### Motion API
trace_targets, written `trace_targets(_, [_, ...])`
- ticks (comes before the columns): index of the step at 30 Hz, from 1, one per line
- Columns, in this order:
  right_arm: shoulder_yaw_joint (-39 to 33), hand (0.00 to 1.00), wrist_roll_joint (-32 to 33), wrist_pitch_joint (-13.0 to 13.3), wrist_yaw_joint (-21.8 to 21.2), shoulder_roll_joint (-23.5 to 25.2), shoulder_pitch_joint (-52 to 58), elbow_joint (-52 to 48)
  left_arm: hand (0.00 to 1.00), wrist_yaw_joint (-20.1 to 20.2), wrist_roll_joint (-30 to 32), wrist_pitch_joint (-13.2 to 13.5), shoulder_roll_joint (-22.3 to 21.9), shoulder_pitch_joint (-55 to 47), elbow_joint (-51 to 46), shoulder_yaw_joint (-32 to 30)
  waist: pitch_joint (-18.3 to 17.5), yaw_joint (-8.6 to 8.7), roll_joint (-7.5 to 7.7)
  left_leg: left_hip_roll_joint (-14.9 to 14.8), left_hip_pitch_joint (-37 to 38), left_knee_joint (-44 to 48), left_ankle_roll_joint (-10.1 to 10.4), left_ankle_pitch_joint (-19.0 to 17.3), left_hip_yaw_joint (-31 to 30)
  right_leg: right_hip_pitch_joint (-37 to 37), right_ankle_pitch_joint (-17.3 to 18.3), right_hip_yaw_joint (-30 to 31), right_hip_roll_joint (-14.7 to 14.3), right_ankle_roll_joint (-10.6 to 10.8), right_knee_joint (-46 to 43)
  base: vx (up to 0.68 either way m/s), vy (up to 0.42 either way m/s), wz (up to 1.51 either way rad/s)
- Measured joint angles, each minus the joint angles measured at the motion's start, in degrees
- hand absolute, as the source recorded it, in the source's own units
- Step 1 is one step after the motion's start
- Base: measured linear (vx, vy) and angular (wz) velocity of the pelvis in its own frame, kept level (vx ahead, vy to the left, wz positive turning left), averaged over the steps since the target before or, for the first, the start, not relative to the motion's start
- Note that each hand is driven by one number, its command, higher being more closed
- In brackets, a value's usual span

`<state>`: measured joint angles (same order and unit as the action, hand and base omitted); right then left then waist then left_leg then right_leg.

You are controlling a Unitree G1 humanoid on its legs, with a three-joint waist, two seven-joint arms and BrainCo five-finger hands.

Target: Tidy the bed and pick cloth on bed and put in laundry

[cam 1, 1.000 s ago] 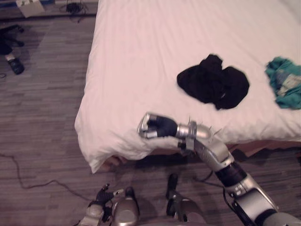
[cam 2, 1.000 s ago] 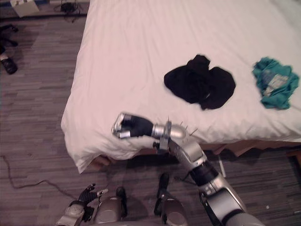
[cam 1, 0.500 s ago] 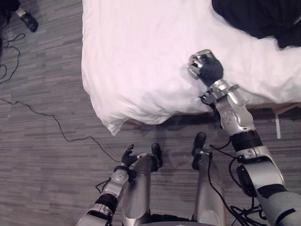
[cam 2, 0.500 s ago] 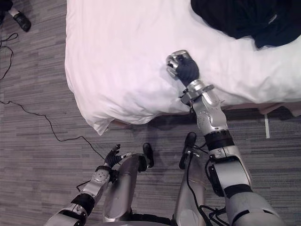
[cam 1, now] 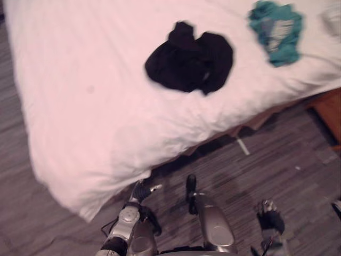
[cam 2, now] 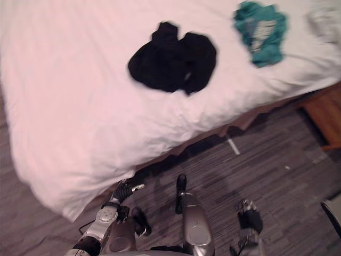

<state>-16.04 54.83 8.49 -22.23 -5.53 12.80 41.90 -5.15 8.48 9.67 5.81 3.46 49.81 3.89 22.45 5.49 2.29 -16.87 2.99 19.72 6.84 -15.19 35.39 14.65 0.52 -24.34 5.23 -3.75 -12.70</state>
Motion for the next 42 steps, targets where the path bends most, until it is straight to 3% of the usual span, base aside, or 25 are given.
trace_targets(3, [0.3,0.00,-3.7,-1.2,-3.0,1.4,-2.4,6.0,0.00,-0.6,1.5,-3.5,1.0,-2.6,4.7,-1.1,-1.6,0.03,-0.09,-2.3,8.0,0.7,1.2,-0.6,11.1,-2.6,1.2,-12.3,1.0,-4.0,-2.2,0.21,-0.048,-1.90])
trace_targets(5, [0.4,0.00,-7.5,-1.2,-4.2,1.7,-2.7,7.4,0.00,-1.4,3.0,-6.0,1.1,-2.5,7.3,-1.1,-1.8,0.13,-0.54,-2.7,12.0,2.6,1.2,-0.6,14.3,-1.9,5.7,-13.6,0.8,-5.4,-8.3,0.18,-0.144,-1.57])
trace_targets(7, [0.9,0.00,-10.1,-1.1,-4.3,1.9,-2.7,7.4,0.00,-1.5,3.9,-7.3,1.1,-2.4,8.6,-1.1,-2.5,0.21,-1.25,-4.6,13.7,8.8,-0.1,0.4,13.2,-1.5,8.7,-8.9,-1.6,-5.4,-11.5,0.17,-0.136,-1.63])
trace_targets(9, [2.1,0.00,-13.4,-0.4,-4.0,1.9,-3.3,7.3,0.00,-1.7,3.8,-7.9,1.0,-2.3,8.6,-1.7,-2.8,-0.31,-1.62,-7.5,10.9,23.1,-5.5,8.2,6.2,-2.3,10.5,-2.2,-4.9,-5.8,-12.0,0.20,-0.142,-1.88])
trace_targets(10, [4.0,0.00,-15.5,0.5,-3.9,2.1,-3.5,7.0,0.00,-1.8,3.5,-8.0,0.9,-2.7,8.5,-2.3,-4.0,-0.86,-2.76,-8.2,4.7,32.9,-9.5,14.1,-3.2,-2.9,10.0,2.6,-7.8,-6.4,-9.6,0.17,-0.062,-1.85])
trace_targets(11, [4.9,0.00,-16.7,0.8,-3.9,1.9,-3.5,6.6,0.00,-2.1,3.4,-8.0,0.6,-2.9,8.3,-2.7,-4.6,-1.26,-3.54,-7.4,0.3,38.7,-9.4,13.0,-8.8,-3.0,9.6,5.2,-9.5,-6.4,-8.3,0.17,0.018,-2.54])
trace_targets(12, [6.6,0.00,-18.9,1.8,-3.7,1.6,-4.6,7.5,0.00,-2.6,2.9,-7.6,0.3,-3.0,7.4,-4.8,-5.2,-2.11,-4.84,-2.7,-8.4,49.1,-6.9,7.5,-19.4,-4.2,8.9,11.3,-12.9,-7.4,-6.2,0.22,0.093,-2.70])
trace_targets(13, [7.7,0.00,-21.2,2.6,-3.8,1.0,-5.5,9.6,0.00,-2.6,2.1,-7.1,1.1,-3.0,6.5,-5.0,-5.1,-3.38,-4.47,0.8,-12.2,50.6,-5.7,4.6,-23.6,-6.5,8.3,14.5,-13.5,-8.3,-5.1,0.16,0.079,-2.66])
trace_targets(15, [9.8,0.00,-25.0,3.0,-3.9,0.4,-6.3,12.3,0.00,-2.5,1.4,-6.0,2.4,-3.4,6.1,-4.7,-5.1,-4.36,-3.07,4.6,-15.6,41.8,-6.7,2.2,-26.3,-11.2,7.7,20.6,-14.0,-4.5,-2.3,0.21,0.109,-2.06])
trace_targets(17, [10.2,0.00,-27.9,3.6,-3.9,0.1,-6.2,13.0,0.00,-2.4,1.1,-4.7,2.9,-4.0,6.1,-4.7,-5.4,-4.79,-2.35,6.9,-17.2,25.1,-4.7,1.4,-28.6,-13.5,7.8,25.5,-13.9,-3.2,-0.4,0.27,0.160,-1.65])
trace_targets(18, [10.5,0.00,-29.7,3.7,-3.9,-0.1,-6.6,13.1,0.00,-2.4,1.1,-4.2,2.5,-4.6,6.0,-4.6,-6.3,-4.92,-2.89,8.2,-17.4,10.6,-2.7,2.5,-30.6,-13.9,8.1,27.8,-13.4,-2.4,0.7,0.35,0.228,-1.38])
trace_targets(20, [12.2,0.00,-31.4,3.9,-3.9,-1.2,-7.2,13.5,0.00,-2.6,1.1,-4.1,2.0,-4.5,6.5,-3.9,-6.9,-4.70,-3.75,9.3,-17.1,-2.3,-0.8,5.5,-30.9,-15.6,9.5,30.5,-12.9,-0.2,1.5,0.36,0.228,-0.95])
trace_targets(22, [13.2,0.00,-32.8,4.1,-3.6,-1.0,-6.7,13.6,0.00,-2.7,1.0,-4.1,2.2,-4.5,6.8,-3.1,-8.6,-4.96,-3.17,12.1,-16.0,-3.1,-2.5,9.2,-32.1,-16.9,12.2,32.3,-11.1,2.8,0.2,0.54,0.318,-0.48])
trace_targets(25, [14.8,0.00,-32.8,5.0,-2.8,0.0,-7.0,14.1,0.00,-2.2,0.5,-4.2,2.9,-3.1,8.4,-0.6,-9.1,-4.90,-0.76,14.9,-12.1,-3.7,-7.3,7.5,-30.6,-8.4,14.4,27.5,-7.8,7.8,-22.7,0.38,0.227,-0.27])
trace_targets(26, [14.8,0.00,-32.2,5.7,-2.7,0.8,-7.1,13.9,0.00,-2.2,0.6,-4.2,3.8,-2.3,9.0,1.6,-8.9,-4.03,0.88,17.2,-9.2,-4.3,-9.1,5.9,-30.9,-1.9,9.1,24.2,-4.7,8.3,-38.6,0.48,0.215,0.28])
trace_targets(27, [15.0,0.00,-31.5,6.4,-2.7,0.4,-7.4,13.5,0.00,-2.5,0.6,-4.4,3.3,-2.1,9.6,4.4,-8.5,-2.19,0.69,17.9,-6.1,-3.6,-10.0,4.3,-31.4,1.3,10.7,23.7,-3.4,6.8,-45.8,0.51,0.199,0.50])
trace_targets(30, [15.7,0.00,-30.6,7.7,-2.5,0.0,-6.5,12.9,0.00,-2.5,0.6,-4.3,1.8,-1.8,10.6,5.8,-8.5,-1.06,0.09,16.6,0.5,-5.4,-10.9,2.9,-33.3,1.3,14.8,21.0,-4.0,5.3,-33.4,0.48,0.093,0.47])
trace_targets(31, [16.3,0.00,-30.6,7.9,-1.5,-0.1,-6.5,12.8,0.00,-2.3,0.5,-4.3,1.9,-1.3,10.6,5.6,-8.5,-1.03,-0.40,14.7,2.2,-7.2,-10.2,2.4,-33.9,1.0,13.8,19.4,-5.0,5.4,-19.7,0.57,-0.016,0.36])
trace_targets(34, [16.5,0.00,-30.7,7.9,-0.7,0.1,-6.5,12.6,0.00,-2.3,0.0,-4.3,2.3,-2.0,10.6,5.6,-8.5,-1.21,-0.28,12.8,4.9,-7.9,-7.7,-0.6,-33.8,1.7,3.5,19.6,-4.2,6.1,4.1,0.53,-0.055,0.15])
trace_targets(35, [16.5,0.00,-30.9,7.9,-0.4,0.1,-6.5,12.6,0.00,-2.3,-0.1,-4.3,2.4,-2.5,10.6,5.5,-8.5,-1.25,-0.12,12.8,5.9,-7.9,-7.2,-1.3,-33.6,1.7,1.8,19.6,-3.8,6.5,6.4,0.54,-0.121,-0.07])
trace_targets(36, [16.2,0.00,-31.3,8.4,-0.1,0.0,-6.7,12.5,0.00,-2.5,-0.9,-4.2,2.3,-3.3,10.7,4.7,-8.4,-1.34,-0.26,12.5,8.2,-7.6,-5.6,-2.9,-33.2,1.3,-3.5,18.9,-2.9,7.5,6.7,0.58,-0.165,-0.12])
trace_targets(37, [16.2,0.00,-32.5,8.7,0.8,-0.2,-7.4,12.9,0.00,-2.6,-1.2,-4.2,2.4,-3.6,10.8,4.4,-8.3,-1.51,-0.80,11.2,10.1,-6.3,-4.8,-3.4,-32.7,0.2,-7.4,17.7,-3.4,5.2,4.8,0.57,-0.175,-0.10])
trace_targets(38, [16.1,0.00,-33.2,8.7,1.1,-0.2,-8.0,13.0,0.00,-2.7,-1.2,-4.1,2.4,-3.5,10.8,4.4,-8.4,-1.73,-0.97,10.7,9.7,-4.2,-4.7,-3.4,-32.7,0.4,-7.6,17.2,-3.7,4.6,3.3,0.53,-0.204,-0.09])
trace_targets(40, [16.4,0.00,-37.2,8.6,1.9,-1.8,-9.7,13.0,0.00,-2.7,-2.4,-4.0,0.5,-3.7,10.3,0.7,-7.5,-1.92,-4.49,6.7,0.9,19.0,-2.0,1.3,-33.3,-2.7,-2.3,15.3,-6.6,2.7,1.0,0.48,-0.230,0.06])
trace_targets(42, [17.3,0.00,-39.9,8.4,2.0,-3.4,-10.2,13.3,0.00,-2.8,-4.7,-3.5,-1.4,-3.8,9.1,-2.1,-6.9,-3.69,-6.79,2.9,-8.5,38.6,-2.9,10.0,-33.8,-9.5,0.1,15.4,-9.8,1.1,4.5,0.51,-0.175,0.05])
